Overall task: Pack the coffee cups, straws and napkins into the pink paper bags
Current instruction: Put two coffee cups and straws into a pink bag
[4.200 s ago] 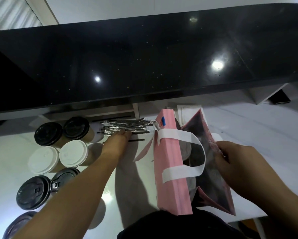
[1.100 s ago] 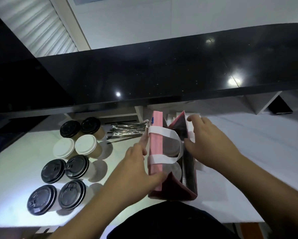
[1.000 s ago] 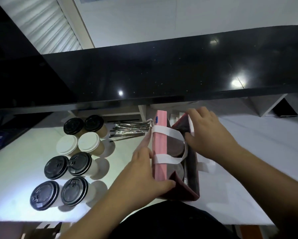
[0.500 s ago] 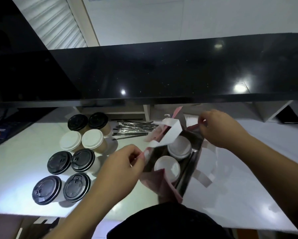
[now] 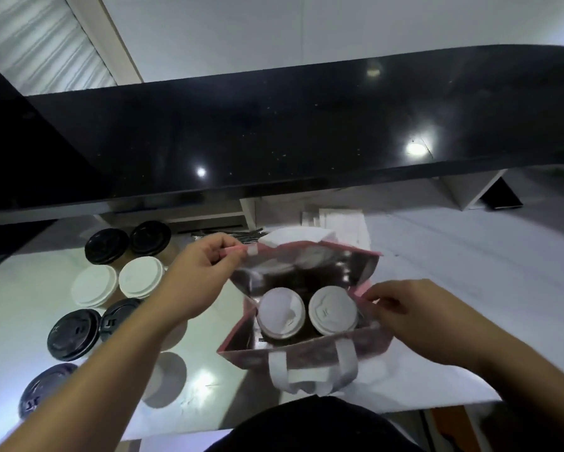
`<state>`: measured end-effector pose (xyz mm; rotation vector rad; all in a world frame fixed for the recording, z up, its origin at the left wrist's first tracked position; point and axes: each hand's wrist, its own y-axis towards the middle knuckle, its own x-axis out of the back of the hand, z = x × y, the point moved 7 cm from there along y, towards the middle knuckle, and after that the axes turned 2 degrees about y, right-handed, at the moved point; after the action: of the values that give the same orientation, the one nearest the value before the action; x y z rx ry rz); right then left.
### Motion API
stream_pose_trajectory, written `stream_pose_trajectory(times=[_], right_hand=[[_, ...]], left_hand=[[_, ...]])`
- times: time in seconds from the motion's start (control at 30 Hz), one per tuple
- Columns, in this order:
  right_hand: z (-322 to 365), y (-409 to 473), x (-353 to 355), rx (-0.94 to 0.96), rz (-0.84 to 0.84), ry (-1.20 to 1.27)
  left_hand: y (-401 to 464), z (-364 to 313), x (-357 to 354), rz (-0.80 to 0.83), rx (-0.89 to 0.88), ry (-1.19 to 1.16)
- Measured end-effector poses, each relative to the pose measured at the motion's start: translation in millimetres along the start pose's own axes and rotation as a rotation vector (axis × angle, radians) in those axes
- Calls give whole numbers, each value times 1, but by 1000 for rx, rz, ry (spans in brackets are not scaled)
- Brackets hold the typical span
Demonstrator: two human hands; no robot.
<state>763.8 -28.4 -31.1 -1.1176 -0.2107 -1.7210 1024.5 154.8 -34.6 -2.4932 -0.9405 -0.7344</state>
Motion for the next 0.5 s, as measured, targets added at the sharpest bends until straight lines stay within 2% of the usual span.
stream_pose_trajectory(times=[0.17,0.2,0.27,0.33,0.37,0.43,0.5], right_hand=[[-13,-1,-4,-38,160,159],[-21,7,2,-61,133,231],[-49,32,17,-155,-33,374],[-80,62,27,-271,-219,436],[-91,78,27,-316,-257,440],[-100,112,20,-346,-246,377],[-94,145,14,-301,-217,254]], left_hand=[[9,-5,-9,50,-53,-1],[10,-4,-9,49,-56,-6],[12,-2,-10,52,-51,-21],[12,0,-11,60,-54,-38],[12,0,-12,66,-59,-45],[11,-1,-14,86,-63,-69],[10,-2,-17,117,-60,-117]])
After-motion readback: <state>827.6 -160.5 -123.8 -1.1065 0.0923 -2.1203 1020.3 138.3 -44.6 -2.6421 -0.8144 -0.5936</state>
